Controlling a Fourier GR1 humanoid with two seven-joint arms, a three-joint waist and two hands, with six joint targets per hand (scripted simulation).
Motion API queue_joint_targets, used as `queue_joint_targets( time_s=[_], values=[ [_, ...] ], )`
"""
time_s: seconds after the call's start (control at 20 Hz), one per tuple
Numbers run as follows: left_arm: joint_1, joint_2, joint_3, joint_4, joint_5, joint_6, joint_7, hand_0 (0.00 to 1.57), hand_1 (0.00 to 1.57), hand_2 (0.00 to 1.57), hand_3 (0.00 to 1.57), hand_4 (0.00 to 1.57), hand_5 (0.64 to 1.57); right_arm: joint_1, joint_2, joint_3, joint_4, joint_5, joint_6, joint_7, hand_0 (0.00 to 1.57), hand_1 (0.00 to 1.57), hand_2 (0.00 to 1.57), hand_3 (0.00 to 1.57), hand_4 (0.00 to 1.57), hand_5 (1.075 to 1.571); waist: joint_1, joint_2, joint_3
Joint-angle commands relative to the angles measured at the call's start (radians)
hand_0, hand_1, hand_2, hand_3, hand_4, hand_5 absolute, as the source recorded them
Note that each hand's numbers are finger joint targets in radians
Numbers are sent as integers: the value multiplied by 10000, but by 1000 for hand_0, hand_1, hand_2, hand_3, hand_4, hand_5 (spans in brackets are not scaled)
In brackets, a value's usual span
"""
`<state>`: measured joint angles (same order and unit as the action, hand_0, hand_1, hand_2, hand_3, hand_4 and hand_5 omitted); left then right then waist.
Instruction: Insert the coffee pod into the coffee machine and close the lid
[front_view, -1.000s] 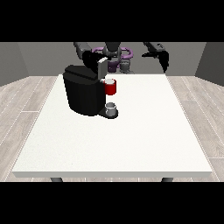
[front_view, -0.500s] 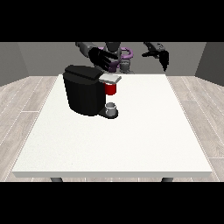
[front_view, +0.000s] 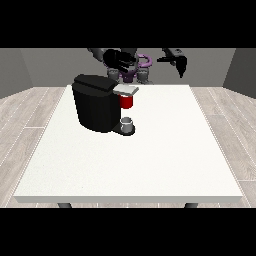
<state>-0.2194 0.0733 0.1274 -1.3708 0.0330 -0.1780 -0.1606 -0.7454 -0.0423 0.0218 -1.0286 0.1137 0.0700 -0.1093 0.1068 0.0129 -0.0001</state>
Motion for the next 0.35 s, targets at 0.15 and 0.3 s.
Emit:
queue_joint_targets(
  time_s=[0.15,0.3],
  values=[
    [251,170,285,319,78,118,-155,0,0,0,0,192,1571,2096,412,938,-1026,-1426,-298,-923,0,0,0,0,286,1571,-442,-620,3],
    [1061,205,414,641,-92,235,-605,0,0,0,0,192,1571,3498,418,1200,-1449,-1625,-218,-991,0,0,0,0,157,1571,-1155,-1097,0]
  ],
)
